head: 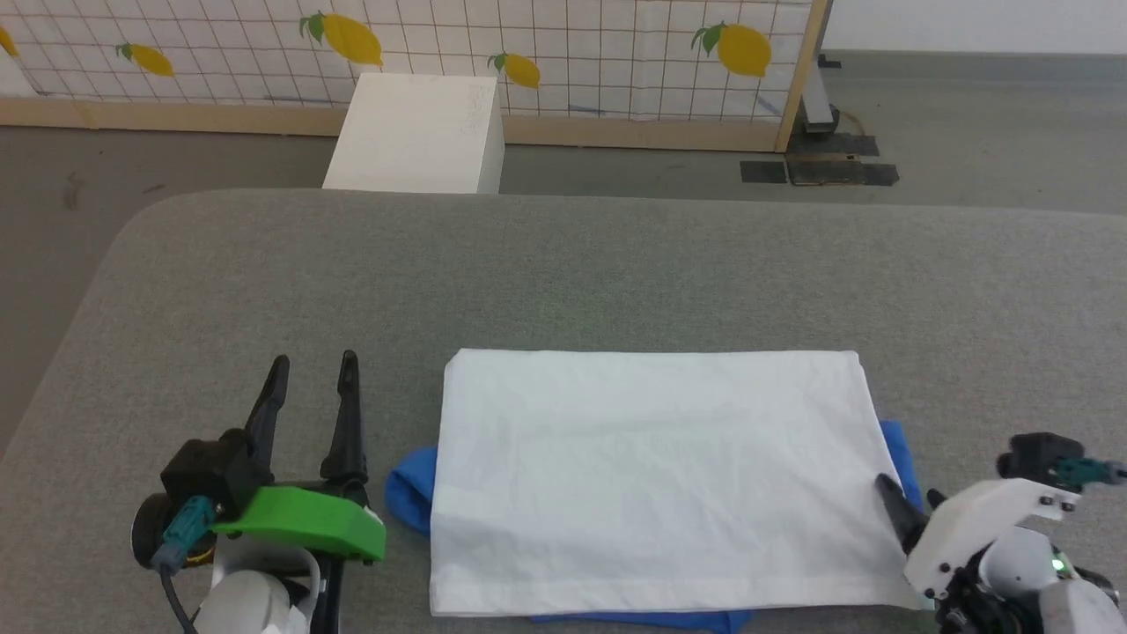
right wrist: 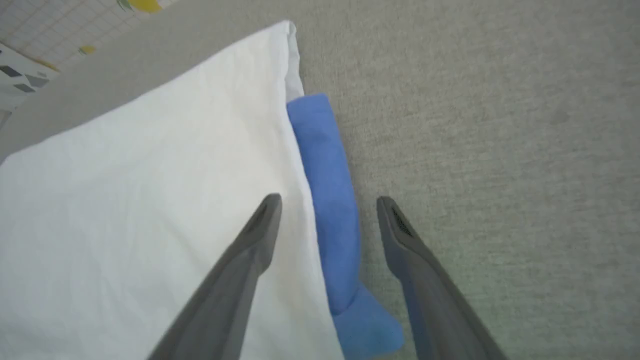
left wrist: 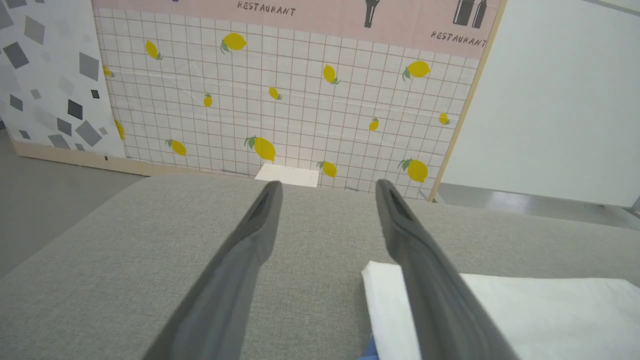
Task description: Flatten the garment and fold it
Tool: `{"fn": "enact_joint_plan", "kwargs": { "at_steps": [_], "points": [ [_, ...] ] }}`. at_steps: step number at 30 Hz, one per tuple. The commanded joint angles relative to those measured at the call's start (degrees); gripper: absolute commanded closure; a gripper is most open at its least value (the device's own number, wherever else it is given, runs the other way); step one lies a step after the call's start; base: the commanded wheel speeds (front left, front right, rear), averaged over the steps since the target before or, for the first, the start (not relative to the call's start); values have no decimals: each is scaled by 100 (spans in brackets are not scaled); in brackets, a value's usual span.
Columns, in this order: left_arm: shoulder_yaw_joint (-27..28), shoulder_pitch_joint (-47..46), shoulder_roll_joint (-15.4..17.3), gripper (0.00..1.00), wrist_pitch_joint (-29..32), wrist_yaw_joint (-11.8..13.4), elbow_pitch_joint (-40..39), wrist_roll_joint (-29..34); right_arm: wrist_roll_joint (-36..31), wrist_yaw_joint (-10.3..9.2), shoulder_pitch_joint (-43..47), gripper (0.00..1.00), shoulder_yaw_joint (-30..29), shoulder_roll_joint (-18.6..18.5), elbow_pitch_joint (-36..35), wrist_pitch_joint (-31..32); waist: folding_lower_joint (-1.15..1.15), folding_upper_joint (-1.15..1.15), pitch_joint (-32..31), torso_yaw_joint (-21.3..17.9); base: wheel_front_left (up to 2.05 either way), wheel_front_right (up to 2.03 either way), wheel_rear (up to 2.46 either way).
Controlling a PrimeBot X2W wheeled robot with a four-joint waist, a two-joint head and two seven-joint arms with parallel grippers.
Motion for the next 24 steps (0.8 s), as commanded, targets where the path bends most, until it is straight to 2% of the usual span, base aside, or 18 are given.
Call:
{"fn": "enact_joint_plan", "kwargs": {
  "at_steps": [1,3,10,11,12,13,14,15,24],
  "points": [
    [75,-128,-48,0,-26,-91,97,116,-111,-8,-181,0,41,2,222,142,0,0,6,-14,0,0,0],
    [178,-173,-112,0,-26,-286,424,271,-285,-8,-474,0,109,2,761,472,0,0,1,-48,0,0,0],
    [366,-164,-233,0,-27,-466,680,420,-187,-8,-616,0,461,2,1233,971,0,0,-29,-88,0,0,0],
    [391,-153,-251,0,-27,-492,699,438,-158,-8,-621,33,489,2,1268,998,0,0,-33,-95,0,0,0],
    [407,-144,-263,0,-27,-514,716,452,-153,-8,-625,57,502,2,1289,1008,0,0,-37,-99,0,0,0],
    [428,-136,-278,0,-27,-538,732,469,-141,-8,-630,71,505,2,1308,1011,0,0,-39,-103,0,0,0],
    [448,-131,-291,0,-27,-555,740,480,-120,-8,-635,93,504,3,1319,998,0,0,-40,-106,0,0,0],
    [472,-127,-308,0,-27,-574,746,494,-98,-8,-643,100,510,3,1320,959,0,0,-38,-108,0,0,0],
    [614,-66,-411,0,-27,-687,766,617,125,-8,-743,100,527,3,1276,495,0,0,-12,-142,0,0,0]
  ]
}}
